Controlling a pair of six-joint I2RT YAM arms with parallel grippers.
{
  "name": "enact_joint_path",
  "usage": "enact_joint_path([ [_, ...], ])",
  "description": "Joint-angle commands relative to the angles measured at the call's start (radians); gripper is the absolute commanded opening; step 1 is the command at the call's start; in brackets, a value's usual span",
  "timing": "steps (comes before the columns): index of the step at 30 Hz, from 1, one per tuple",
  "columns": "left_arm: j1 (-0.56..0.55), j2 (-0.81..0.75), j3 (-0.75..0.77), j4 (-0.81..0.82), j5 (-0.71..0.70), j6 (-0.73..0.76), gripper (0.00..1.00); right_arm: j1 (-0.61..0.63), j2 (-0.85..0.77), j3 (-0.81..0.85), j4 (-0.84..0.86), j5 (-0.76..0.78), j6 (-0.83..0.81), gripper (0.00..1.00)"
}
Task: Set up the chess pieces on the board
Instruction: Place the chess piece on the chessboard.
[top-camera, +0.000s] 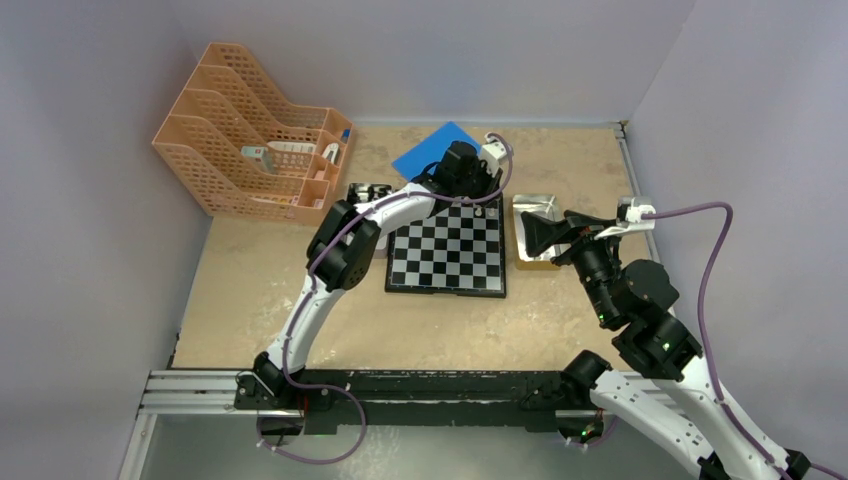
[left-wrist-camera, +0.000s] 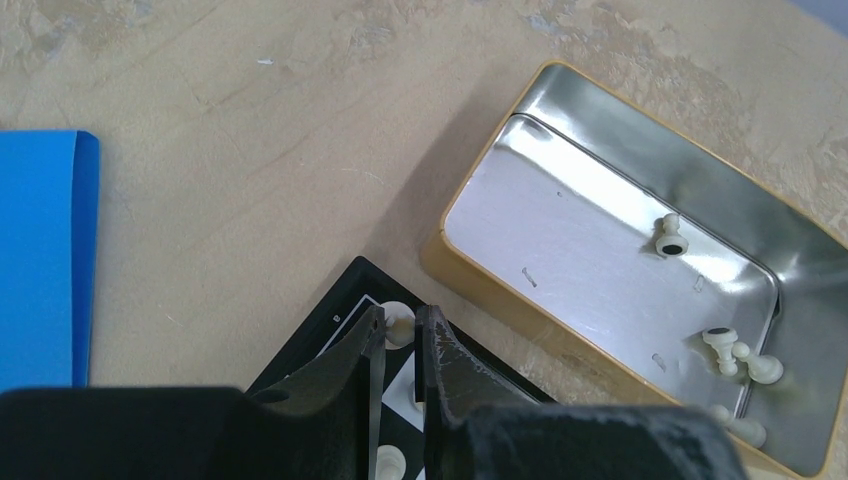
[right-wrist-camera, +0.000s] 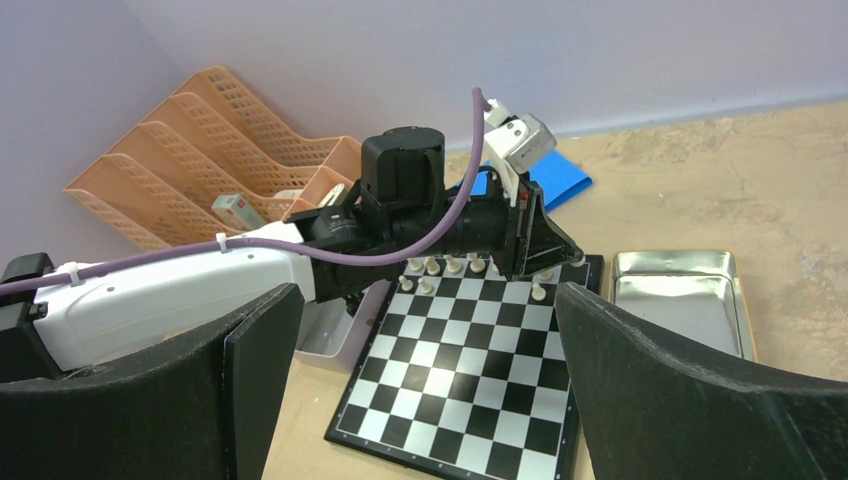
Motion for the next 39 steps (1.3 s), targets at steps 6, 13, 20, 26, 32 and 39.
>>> enact_joint_path([
  [6, 0.000, 0.005, 0.003, 0.024, -0.011, 0.031, 0.03, 0.005, -0.006, 0.035, 0.033, 0.008, -0.010, 0.99],
  [13, -0.001, 0.016, 0.006, 0.013, -0.019, 0.043, 0.04, 0.005, -0.007, 0.034, 0.033, 0.006, -0.009, 0.99],
  [20, -0.002, 0.027, 0.011, 0.011, -0.024, 0.048, 0.05, 0.005, -0.003, 0.032, 0.039, 0.003, -0.010, 0.99],
  [26, -0.003, 0.036, 0.015, 0.010, -0.027, 0.048, 0.05, 0.005, -0.003, 0.030, 0.036, 0.000, -0.011, 0.99],
  [32, -0.003, 0.040, 0.017, 0.010, -0.030, 0.050, 0.08, 0.005, -0.009, 0.026, 0.038, -0.003, -0.012, 0.99],
  [39, -0.005, 0.041, 0.021, 0.005, -0.040, 0.054, 0.19, 0.005, -0.010, 0.024, 0.038, -0.008, -0.012, 0.99],
])
